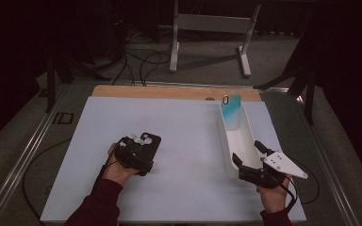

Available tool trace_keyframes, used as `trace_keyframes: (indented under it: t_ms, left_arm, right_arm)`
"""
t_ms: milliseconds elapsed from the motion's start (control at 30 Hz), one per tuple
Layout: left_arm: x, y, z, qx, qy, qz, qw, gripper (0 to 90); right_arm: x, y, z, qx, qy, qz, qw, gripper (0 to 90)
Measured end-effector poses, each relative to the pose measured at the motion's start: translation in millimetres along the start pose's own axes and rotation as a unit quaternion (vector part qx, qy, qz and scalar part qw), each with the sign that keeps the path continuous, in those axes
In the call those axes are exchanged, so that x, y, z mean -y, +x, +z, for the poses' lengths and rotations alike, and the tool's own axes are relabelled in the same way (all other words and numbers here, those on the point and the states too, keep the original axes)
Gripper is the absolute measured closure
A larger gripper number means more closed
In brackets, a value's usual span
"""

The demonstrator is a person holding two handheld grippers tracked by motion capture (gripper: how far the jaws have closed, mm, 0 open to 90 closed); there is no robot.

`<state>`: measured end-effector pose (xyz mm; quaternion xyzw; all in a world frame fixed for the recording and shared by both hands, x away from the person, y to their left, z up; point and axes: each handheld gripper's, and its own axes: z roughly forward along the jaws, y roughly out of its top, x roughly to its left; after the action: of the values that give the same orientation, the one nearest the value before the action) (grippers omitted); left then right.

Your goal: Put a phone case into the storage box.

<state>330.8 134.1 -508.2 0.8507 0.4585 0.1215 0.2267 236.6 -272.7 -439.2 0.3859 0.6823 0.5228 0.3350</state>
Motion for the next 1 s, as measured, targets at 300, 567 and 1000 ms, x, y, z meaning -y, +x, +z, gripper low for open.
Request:
trace_keyframes:
  t_ms: [300,567,1000]
  left_arm:
    - [-1.4,1.8,8.3,-0.001,0.018,-0.029,0.9994,5.5]
    - [-2.4,-0.7,11.7,-0.012,0.031,-0.035,0.9988,8.1]
    - [-4.3,-5.7,8.7,-0.019,0.034,-0.031,0.9988,15.0]
  right_arm:
    - [-0.4,0.1,-0.6,0.002,-0.001,0.000,1.0000,10.8]
    - [-0.8,-0.2,-1.1,0.003,-0.004,0.000,1.0000,10.9]
    - [-0.8,0.1,-1.1,0.001,-0.005,0.001,1.0000,10.9]
